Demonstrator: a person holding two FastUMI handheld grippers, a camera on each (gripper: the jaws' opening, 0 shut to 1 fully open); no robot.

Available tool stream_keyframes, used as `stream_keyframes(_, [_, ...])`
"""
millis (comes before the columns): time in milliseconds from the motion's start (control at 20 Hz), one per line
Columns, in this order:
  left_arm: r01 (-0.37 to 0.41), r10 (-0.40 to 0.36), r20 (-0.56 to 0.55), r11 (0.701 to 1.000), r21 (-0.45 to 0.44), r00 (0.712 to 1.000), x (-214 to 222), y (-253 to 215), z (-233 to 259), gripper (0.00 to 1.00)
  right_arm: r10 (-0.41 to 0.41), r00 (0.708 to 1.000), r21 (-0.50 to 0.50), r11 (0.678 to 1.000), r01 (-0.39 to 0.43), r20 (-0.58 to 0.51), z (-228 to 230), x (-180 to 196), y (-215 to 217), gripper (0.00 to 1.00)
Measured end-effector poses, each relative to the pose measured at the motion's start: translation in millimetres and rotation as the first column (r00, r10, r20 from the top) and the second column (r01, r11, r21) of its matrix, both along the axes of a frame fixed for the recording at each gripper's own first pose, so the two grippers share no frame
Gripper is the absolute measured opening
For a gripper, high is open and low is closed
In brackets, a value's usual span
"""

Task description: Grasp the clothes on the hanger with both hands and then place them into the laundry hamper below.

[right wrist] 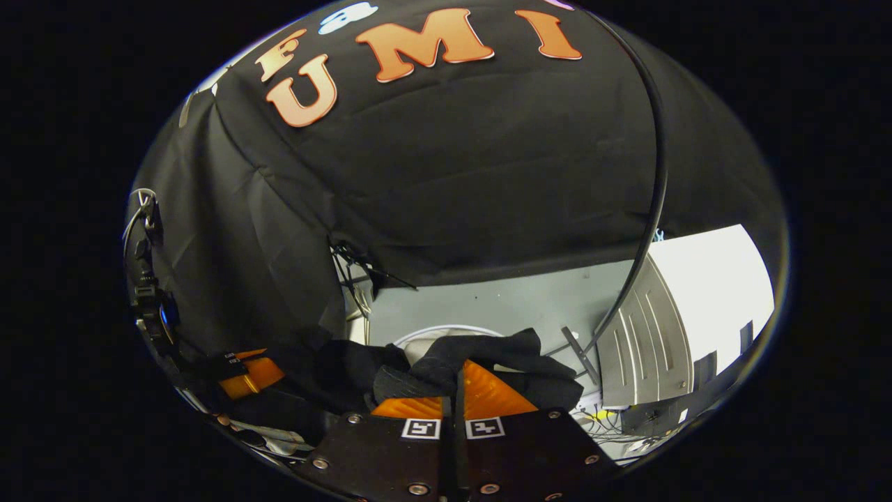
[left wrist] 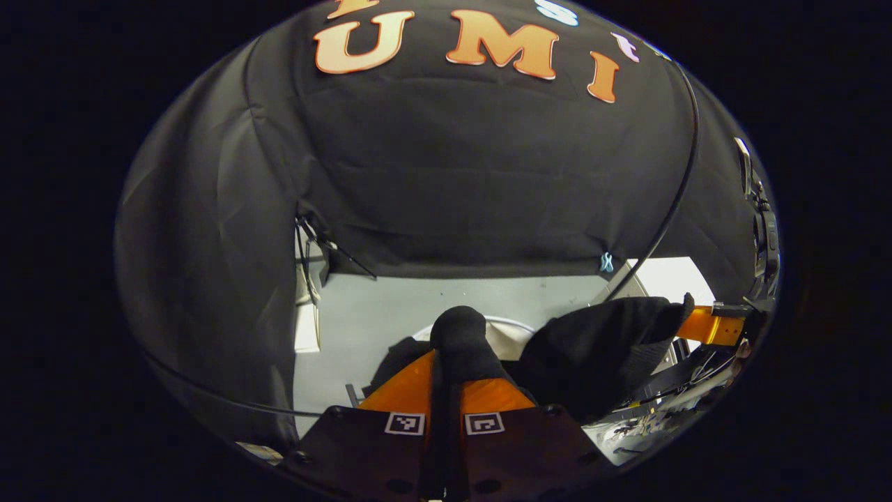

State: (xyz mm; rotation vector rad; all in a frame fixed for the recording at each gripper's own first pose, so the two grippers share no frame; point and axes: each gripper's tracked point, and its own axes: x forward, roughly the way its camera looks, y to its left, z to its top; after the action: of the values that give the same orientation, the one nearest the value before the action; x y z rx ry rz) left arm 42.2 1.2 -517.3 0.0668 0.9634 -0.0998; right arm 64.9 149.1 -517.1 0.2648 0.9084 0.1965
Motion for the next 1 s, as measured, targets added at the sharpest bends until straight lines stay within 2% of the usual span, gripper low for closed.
stream_keyframes(300, [-0.018, 0.019, -0.109, 1.000, 0.012, 0.994, -15, 10, -68, 0.07, 0.010, 0.996, -0.068, 0.998, -0.016, -0.091, -69, -16, 9, 0.00])
stream_keyframes(500, [-0.060, 0.061, -0.173, 0.998, 0.008, 0.983, -28, 20, -102, 0.07, 0.001, 0.988, -0.116, 0.993, -0.019, -0.153, -109, -29, 10, 0.00])
stream_keyframes(700, [-0.071, 0.074, -0.215, 0.997, 0.026, 0.974, -39, 31, -125, 0.08, 0.002, 0.978, -0.175, 0.984, -0.039, -0.206, -140, -40, 14, 0.06])
stream_keyframes(900, [-0.096, 0.096, -0.252, 0.995, 0.011, 0.963, -48, 33, -138, 0.13, 0.028, 0.967, -0.205, 0.975, -0.082, -0.252, -161, -51, 22, 0.11])
stream_keyframes(1000, [-0.105, 0.107, -0.256, 0.994, 0.023, 0.961, -50, 41, -143, 0.19, 0.041, 0.959, -0.209, 0.972, -0.103, -0.282, -166, -60, 26, 0.12])
